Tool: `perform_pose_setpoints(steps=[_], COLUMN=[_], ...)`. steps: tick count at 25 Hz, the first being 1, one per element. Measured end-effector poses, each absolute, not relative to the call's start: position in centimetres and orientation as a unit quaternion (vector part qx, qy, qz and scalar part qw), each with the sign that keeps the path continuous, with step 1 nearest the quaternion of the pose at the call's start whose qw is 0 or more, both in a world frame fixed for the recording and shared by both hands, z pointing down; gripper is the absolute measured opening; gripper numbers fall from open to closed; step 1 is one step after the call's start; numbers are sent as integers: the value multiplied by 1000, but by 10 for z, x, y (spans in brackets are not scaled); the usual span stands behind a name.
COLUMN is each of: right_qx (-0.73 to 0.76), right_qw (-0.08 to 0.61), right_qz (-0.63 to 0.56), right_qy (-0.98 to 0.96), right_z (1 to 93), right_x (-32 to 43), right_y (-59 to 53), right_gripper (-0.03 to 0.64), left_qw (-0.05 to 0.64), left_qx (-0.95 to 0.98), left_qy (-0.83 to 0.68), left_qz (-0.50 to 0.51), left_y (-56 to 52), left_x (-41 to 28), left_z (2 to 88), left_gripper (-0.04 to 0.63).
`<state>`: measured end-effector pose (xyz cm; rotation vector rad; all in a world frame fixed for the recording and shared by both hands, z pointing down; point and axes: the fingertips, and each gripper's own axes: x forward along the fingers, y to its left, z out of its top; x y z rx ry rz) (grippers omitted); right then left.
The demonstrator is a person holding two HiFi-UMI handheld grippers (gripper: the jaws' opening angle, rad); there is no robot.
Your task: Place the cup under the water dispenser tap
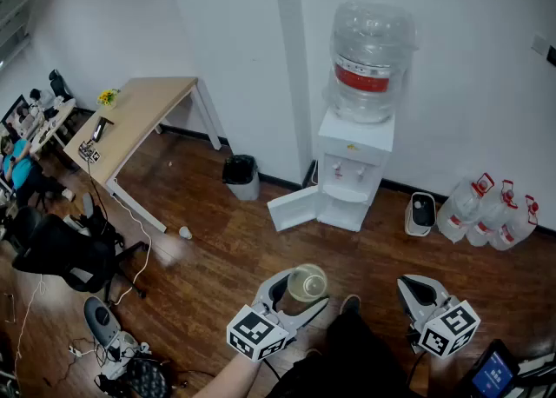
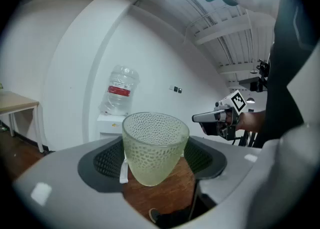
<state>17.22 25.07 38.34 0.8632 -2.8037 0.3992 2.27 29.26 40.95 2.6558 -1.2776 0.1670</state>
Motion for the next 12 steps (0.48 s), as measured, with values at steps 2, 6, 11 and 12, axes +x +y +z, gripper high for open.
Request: perform_pose_setpoints(steps=[2,6,11,12], right_qx=[291,294,281,280], right_qw=[86,77,78,78], right_qz=[133,132,126,127], right_qy=[-943,-943,-948,-948], right_z=[384,382,376,375], right_x=[171,172,171,173], right_y=[220,155,84,70], right_gripper=[2,2,2,2], left_qw=[105,105,98,99], left_qx=[895,897,897,896], left_qy=[-429,-425,-425,-428], left_qz=[61,57,69,69], left_y=[263,203,130,116], left_x=[23,29,29,29], left_z=[411,407,398,396], left_gripper=[259,259,259,259])
